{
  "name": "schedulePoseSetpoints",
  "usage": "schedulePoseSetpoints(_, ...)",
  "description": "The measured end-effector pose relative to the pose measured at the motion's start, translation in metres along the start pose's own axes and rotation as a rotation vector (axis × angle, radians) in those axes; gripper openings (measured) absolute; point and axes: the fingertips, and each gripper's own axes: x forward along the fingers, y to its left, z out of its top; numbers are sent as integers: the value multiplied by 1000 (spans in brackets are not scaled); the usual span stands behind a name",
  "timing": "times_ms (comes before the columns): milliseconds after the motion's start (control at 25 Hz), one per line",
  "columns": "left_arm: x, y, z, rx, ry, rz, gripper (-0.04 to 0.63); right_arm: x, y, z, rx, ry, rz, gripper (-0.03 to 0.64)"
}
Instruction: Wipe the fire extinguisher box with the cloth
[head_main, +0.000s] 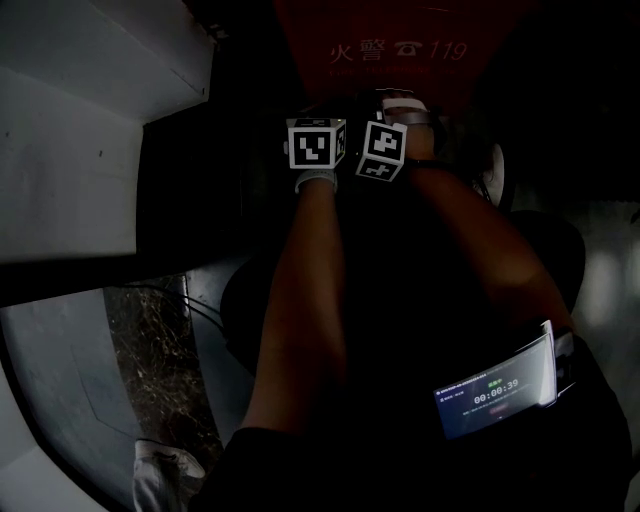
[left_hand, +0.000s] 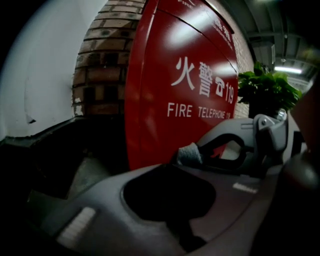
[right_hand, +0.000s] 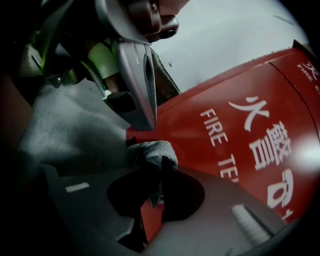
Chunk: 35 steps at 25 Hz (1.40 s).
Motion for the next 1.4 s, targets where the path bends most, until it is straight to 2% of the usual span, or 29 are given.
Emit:
schedulePoseSetpoints(160, 8, -22, 3, 49, 7, -53, 3, -5, -4, -25, 7, 37, -1, 34)
schedulePoseSetpoints(440, 21, -49, 13, 211, 0, -72, 3, -12, -7, -65, 6, 103, 11, 34)
schedulePoseSetpoints(520, 24, -60, 16, 200, -10, -101, 3, -14, -8, -76, 14, 121, 14, 34)
schedulePoseSetpoints(640, 23, -81, 22, 144, -24, -169, 3, -18, -10, -93, 32, 151, 15, 34)
schedulePoseSetpoints(840, 34, -111, 23, 114, -23, -246, 3, -25, -14, -122, 51, 201, 16, 34)
schedulePoseSetpoints(1080, 38, -138, 24, 156, -21, -315, 3, -29, -14, -152, 62, 268, 24, 34)
schedulePoseSetpoints(1400, 37, -146, 27, 181, -29, -332, 3, -32, -16, -179, 67, 332, 27, 34)
